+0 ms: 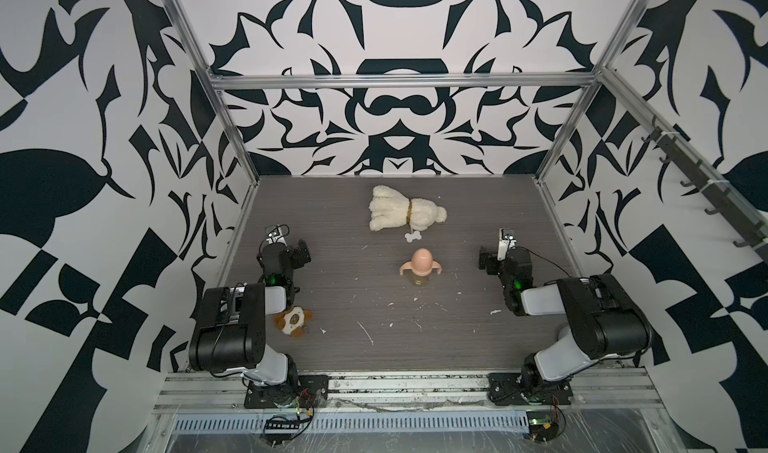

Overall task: Assemble the baby bottles
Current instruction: Reset both arms

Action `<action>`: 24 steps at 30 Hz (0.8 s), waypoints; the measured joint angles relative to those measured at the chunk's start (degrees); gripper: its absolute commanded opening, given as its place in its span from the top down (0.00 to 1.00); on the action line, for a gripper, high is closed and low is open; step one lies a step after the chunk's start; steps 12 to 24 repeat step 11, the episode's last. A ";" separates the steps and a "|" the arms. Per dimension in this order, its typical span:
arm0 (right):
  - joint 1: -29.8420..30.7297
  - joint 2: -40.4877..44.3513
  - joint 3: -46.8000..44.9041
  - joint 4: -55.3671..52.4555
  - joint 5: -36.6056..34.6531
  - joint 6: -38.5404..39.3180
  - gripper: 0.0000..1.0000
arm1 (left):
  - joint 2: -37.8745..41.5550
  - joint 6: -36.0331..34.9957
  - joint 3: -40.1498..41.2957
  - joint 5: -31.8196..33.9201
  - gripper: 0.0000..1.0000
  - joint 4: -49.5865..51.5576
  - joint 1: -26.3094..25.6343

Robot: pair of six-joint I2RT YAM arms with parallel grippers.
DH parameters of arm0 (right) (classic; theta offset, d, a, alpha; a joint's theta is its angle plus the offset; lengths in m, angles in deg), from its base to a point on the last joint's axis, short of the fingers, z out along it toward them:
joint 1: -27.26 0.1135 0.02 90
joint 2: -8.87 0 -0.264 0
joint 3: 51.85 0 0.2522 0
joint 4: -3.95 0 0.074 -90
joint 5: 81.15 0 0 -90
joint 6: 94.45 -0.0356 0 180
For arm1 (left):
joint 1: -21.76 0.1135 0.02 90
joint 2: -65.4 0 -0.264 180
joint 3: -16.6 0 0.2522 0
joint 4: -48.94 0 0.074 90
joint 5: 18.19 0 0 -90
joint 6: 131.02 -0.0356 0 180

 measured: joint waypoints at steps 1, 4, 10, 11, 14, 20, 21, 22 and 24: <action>-0.02 0.00 0.00 -0.13 -0.13 -0.07 0.00 | -0.11 -0.02 0.07 -0.07 0.01 -0.44 -0.04; -0.02 0.00 0.00 -0.48 -0.35 -0.20 0.00 | -0.44 -0.37 0.07 0.00 0.01 -1.49 -0.61; -0.02 0.00 0.00 -0.79 -0.39 -0.22 0.00 | -1.25 -0.59 0.04 -0.33 0.01 -2.69 -0.79; -0.02 0.00 0.00 -0.85 -0.39 -0.22 0.00 | -1.31 -0.59 0.07 -0.39 0.00 -2.58 -0.74; -0.02 0.00 0.00 -0.85 -0.39 -0.22 0.00 | -1.31 -0.59 0.07 -0.39 0.00 -2.58 -0.74; -0.02 0.00 0.00 -0.85 -0.39 -0.22 0.00 | -1.31 -0.59 0.07 -0.39 0.00 -2.58 -0.74; -0.02 0.00 0.00 -0.85 -0.39 -0.22 0.00 | -1.31 -0.59 0.07 -0.39 0.00 -2.58 -0.74; -0.02 0.00 0.00 -0.85 -0.39 -0.22 0.00 | -1.31 -0.59 0.07 -0.39 0.00 -2.58 -0.74; -0.02 0.00 0.00 -0.85 -0.39 -0.22 0.00 | -1.31 -0.59 0.07 -0.39 0.00 -2.58 -0.74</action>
